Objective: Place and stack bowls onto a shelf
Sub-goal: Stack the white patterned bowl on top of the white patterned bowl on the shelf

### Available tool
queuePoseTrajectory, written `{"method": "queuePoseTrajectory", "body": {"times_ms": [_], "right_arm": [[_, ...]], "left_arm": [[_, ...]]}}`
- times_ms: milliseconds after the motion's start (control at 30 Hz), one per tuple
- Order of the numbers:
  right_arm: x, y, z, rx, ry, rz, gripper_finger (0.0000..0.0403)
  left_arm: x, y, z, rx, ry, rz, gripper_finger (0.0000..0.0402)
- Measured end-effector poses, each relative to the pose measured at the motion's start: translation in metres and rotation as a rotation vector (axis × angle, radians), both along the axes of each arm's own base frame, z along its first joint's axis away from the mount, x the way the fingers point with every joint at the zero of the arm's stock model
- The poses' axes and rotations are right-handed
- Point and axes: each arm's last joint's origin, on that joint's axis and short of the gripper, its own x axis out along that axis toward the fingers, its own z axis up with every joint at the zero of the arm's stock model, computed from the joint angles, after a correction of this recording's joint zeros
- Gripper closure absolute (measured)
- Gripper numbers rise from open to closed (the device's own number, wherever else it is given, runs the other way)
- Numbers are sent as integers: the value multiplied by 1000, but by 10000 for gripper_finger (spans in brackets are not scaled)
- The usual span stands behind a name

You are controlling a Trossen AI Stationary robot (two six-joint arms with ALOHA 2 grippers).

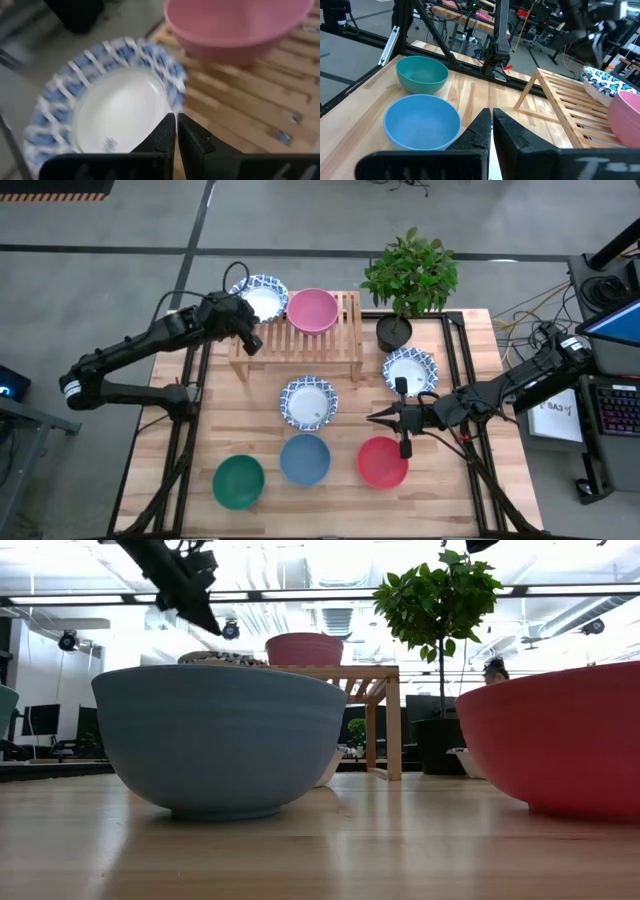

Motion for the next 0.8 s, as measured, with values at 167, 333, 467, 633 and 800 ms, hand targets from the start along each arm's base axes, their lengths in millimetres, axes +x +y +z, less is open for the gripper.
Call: {"method": "queuePoseTrajectory", "body": {"times_ms": [167, 333, 467, 633, 800], "right_arm": [[0, 0, 0, 0, 0, -2, 394], [0, 0, 0, 1, -1, -2, 394], [0, 0, 0, 11, -1, -4, 394], [0, 0, 0, 15, 0, -4, 394], [0, 0, 0, 11, 0, -4, 394]], "left_arm": [[2, 12, 2, 113, 58, 30, 400], [8, 24, -17, 72, 145, 50, 400], [12, 27, -28, 19, 202, 53, 400], [12, 22, -27, -143, 148, 0, 401], [8, 18, -9, -140, 75, 6, 401]]}}
